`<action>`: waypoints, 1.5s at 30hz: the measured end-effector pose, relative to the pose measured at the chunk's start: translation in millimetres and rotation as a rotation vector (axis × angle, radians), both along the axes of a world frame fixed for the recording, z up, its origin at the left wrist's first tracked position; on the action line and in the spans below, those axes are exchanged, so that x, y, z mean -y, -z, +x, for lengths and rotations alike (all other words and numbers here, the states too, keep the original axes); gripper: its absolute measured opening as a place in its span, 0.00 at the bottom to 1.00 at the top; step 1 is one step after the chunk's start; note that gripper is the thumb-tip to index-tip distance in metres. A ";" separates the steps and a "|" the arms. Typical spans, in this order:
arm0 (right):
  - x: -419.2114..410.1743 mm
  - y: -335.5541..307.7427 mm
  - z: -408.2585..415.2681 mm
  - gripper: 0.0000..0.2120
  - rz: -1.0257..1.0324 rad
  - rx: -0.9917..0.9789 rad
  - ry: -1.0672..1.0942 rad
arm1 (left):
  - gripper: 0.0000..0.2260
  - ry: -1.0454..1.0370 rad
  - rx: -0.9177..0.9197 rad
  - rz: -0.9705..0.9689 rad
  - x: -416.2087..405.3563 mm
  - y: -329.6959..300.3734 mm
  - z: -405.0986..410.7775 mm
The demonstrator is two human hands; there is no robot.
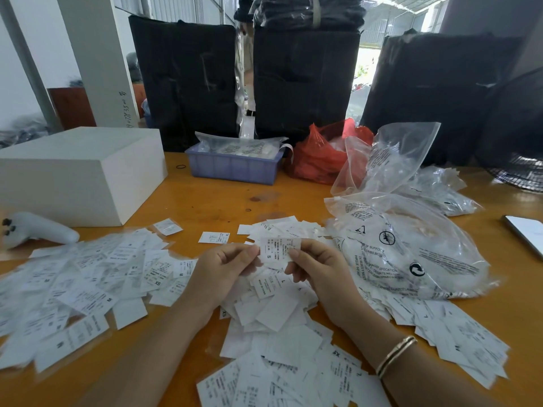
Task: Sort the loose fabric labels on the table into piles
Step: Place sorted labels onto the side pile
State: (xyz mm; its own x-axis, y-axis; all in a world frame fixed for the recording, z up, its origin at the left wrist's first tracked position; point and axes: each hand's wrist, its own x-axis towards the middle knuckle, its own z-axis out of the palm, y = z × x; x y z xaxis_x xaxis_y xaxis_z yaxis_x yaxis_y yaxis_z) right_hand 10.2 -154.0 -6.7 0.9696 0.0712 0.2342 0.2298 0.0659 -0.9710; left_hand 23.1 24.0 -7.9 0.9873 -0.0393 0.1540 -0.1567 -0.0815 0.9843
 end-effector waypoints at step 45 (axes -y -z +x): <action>-1.2 3.4 2.8 0.05 0.113 0.105 0.097 | 0.11 0.109 -0.026 -0.014 2.6 -5.0 -4.8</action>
State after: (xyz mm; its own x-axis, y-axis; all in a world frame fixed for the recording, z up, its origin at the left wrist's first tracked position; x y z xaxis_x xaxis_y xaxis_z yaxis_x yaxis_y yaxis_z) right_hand 13.0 -152.8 -10.0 0.9405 -0.0538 0.3354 0.3397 0.1460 -0.9291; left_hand 18.3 21.4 -2.9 0.9809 -0.1444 0.1300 -0.1387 -0.0519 0.9890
